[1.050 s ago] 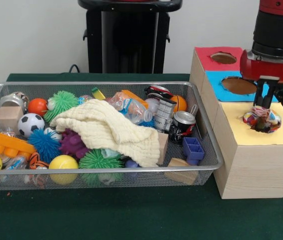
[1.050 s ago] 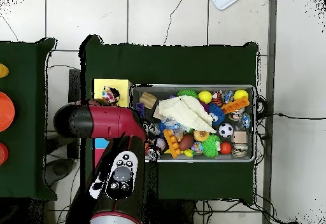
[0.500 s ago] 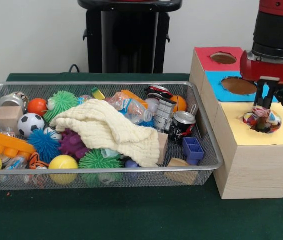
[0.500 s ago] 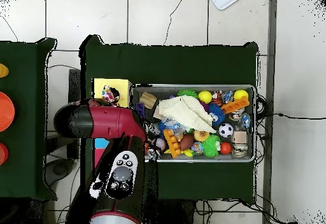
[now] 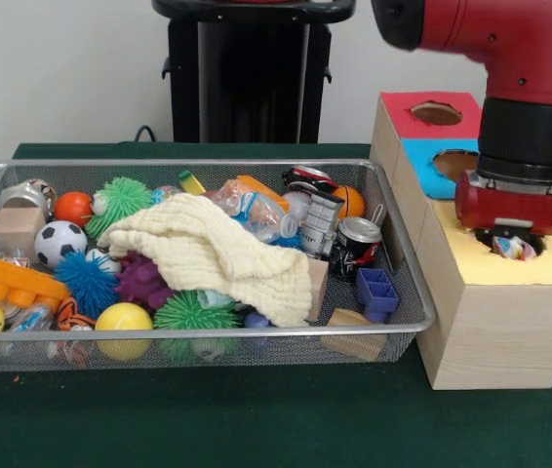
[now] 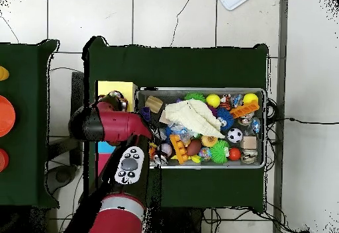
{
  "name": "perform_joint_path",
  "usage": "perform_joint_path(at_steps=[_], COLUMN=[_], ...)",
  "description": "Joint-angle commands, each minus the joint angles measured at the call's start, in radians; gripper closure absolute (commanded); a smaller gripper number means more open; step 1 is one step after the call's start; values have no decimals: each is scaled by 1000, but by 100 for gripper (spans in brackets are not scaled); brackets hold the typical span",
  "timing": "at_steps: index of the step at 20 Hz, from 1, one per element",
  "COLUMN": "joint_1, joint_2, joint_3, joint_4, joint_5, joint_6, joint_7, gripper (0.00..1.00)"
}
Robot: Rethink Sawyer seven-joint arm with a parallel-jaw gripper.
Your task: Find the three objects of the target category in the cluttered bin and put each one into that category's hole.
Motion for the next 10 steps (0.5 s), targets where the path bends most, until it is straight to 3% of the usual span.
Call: perform_joint_path(at_steps=[1,10], joint_1=[-27,-7], joint_2=[205,247], joint_3=[70,37], joint_4=[-15,-48], joint_5=[-27,-3], joint_6=[-105,-89], joint_7=[148,143], gripper=[100,100])
